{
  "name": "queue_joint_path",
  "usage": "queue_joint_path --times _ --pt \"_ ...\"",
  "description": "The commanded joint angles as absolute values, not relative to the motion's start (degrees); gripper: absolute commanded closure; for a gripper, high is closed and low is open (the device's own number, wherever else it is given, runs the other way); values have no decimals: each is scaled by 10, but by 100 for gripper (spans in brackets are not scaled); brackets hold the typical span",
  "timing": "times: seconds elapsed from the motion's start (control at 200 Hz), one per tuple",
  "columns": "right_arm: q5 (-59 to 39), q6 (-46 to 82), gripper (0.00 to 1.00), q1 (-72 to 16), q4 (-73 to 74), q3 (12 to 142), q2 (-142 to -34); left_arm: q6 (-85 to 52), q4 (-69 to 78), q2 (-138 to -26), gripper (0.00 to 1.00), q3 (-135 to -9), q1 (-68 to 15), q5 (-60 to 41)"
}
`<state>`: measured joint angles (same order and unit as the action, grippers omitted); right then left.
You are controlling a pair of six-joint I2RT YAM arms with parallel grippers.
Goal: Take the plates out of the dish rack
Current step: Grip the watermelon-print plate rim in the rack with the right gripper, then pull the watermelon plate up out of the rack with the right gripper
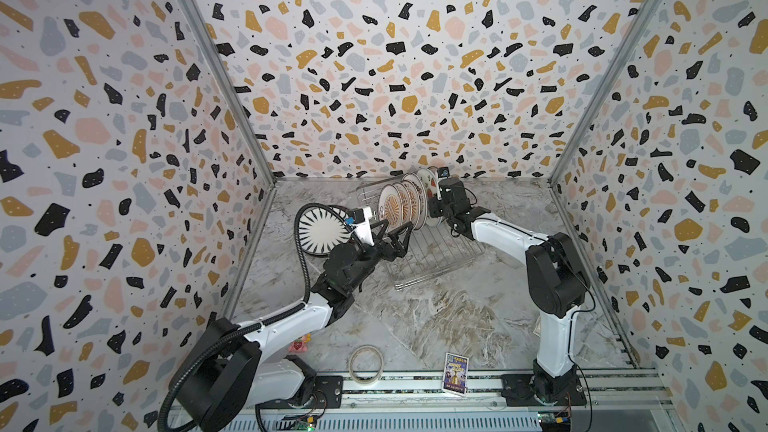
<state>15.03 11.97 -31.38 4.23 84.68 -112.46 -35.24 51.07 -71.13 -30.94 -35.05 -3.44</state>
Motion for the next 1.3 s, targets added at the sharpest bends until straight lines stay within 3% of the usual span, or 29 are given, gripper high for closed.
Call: queue_joint_path --times 0.0,0.806,1.292 --pt "165 113 84 -320 73 847 -1058 -347 543 -695 0 -294 -353 -23" --pt "234 79 86 -348 174 657 -845 -357 528 -678 0 -293 -352 -18" --pt "208 83 88 -367 219 545 -689 -318 483 -641 0 -295 -352 18"
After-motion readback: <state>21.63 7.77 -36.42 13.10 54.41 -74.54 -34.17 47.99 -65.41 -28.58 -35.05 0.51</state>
